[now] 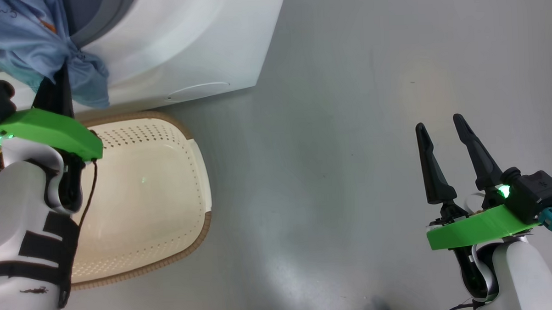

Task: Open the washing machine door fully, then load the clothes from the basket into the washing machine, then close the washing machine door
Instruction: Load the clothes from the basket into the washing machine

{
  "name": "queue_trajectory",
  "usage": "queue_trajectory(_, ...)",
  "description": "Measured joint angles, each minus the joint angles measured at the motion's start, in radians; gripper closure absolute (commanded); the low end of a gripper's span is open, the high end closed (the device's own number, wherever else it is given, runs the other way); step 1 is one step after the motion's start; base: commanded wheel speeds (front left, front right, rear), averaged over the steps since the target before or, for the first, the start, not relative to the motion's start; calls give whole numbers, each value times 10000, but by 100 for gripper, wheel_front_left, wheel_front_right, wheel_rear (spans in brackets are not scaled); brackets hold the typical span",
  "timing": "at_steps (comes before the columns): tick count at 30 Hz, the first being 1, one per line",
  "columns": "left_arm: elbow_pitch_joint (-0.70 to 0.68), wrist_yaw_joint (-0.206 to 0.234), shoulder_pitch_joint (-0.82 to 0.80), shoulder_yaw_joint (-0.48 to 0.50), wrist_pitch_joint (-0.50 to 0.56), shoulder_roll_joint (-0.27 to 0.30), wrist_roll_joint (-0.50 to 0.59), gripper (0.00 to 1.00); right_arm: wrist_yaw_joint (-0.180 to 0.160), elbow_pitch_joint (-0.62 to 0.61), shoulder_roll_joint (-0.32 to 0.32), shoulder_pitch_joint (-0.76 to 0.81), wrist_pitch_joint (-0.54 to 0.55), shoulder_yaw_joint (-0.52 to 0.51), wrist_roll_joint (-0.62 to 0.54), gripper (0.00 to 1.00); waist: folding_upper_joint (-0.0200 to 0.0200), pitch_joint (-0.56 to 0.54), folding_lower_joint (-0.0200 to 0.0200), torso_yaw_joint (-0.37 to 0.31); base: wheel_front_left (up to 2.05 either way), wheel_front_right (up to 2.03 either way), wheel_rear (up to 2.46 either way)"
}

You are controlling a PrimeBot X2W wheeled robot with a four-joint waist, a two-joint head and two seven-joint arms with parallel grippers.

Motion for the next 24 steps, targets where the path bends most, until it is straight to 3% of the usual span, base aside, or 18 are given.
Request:
queue_trajectory(6,-1243,-2,486,819,-33,-90,376,100,0,-10,12,0,0,-36,-2,0,0,-67,0,207,0,0,0)
queue_trajectory(10,-2623,0,753,1682,-105,-121,1283,100,0,-42,10,1,0,-59,-4,0,0,-93,0,389,0,0,0)
queue_trajectory(14,-3446,0,974,1904,-104,-349,1831,100,0,-59,-21,1,0,-84,-6,0,0,-55,0,530,0,0,0)
queue_trajectory(19,-3559,0,643,1822,-105,-274,2165,100,0,-58,-88,0,0,-71,-17,0,0,11,0,604,0,0,0)
queue_trajectory(24,-2729,-2,-504,1726,-105,10,2247,100,0,-36,-96,-138,0,31,-17,0,0,23,0,471,0,0,0)
